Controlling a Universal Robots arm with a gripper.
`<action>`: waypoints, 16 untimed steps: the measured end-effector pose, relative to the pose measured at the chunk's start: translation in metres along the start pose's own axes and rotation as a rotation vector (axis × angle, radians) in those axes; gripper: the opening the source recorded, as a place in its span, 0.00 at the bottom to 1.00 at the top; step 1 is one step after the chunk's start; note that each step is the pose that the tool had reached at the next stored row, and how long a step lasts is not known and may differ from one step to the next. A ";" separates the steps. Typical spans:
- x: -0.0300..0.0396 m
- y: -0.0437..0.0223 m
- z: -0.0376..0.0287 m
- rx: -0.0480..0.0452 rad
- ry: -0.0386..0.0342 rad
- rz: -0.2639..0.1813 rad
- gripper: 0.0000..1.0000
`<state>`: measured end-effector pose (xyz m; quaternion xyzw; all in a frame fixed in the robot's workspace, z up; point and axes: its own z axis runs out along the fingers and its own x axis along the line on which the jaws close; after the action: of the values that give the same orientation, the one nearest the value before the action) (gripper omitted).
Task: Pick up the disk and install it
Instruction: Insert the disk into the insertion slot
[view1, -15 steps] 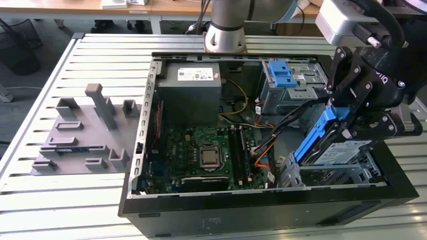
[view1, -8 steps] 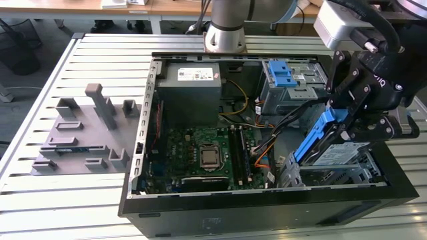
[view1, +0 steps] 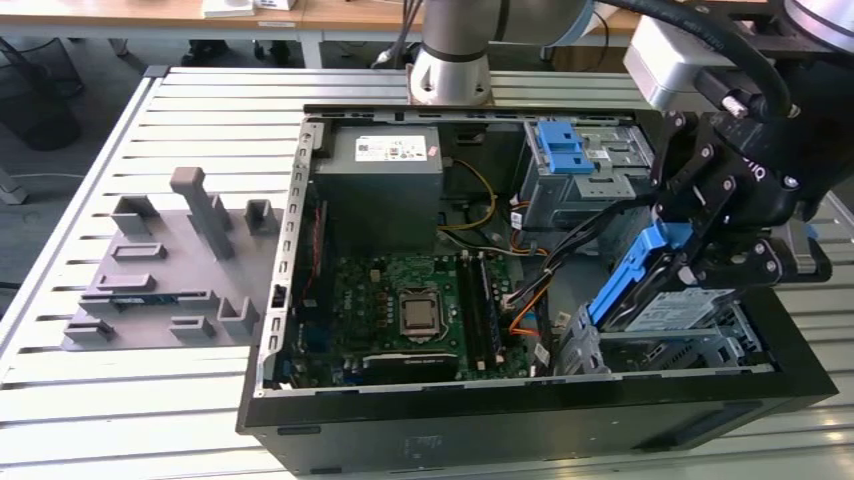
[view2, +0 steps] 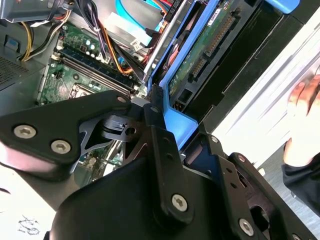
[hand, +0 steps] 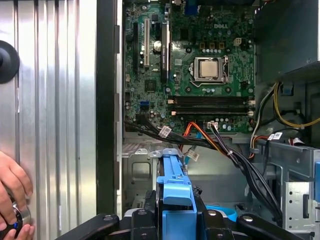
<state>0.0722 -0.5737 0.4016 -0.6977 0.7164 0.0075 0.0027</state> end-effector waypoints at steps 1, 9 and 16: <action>0.0000 0.0000 0.0006 0.0000 0.0000 0.000 0.36; 0.0005 -0.0001 0.0059 0.0000 0.0000 0.000 0.36; 0.0008 -0.0001 0.0103 0.0000 0.0000 0.000 0.36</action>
<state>0.0722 -0.5744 0.3913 -0.6977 0.7164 0.0075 0.0027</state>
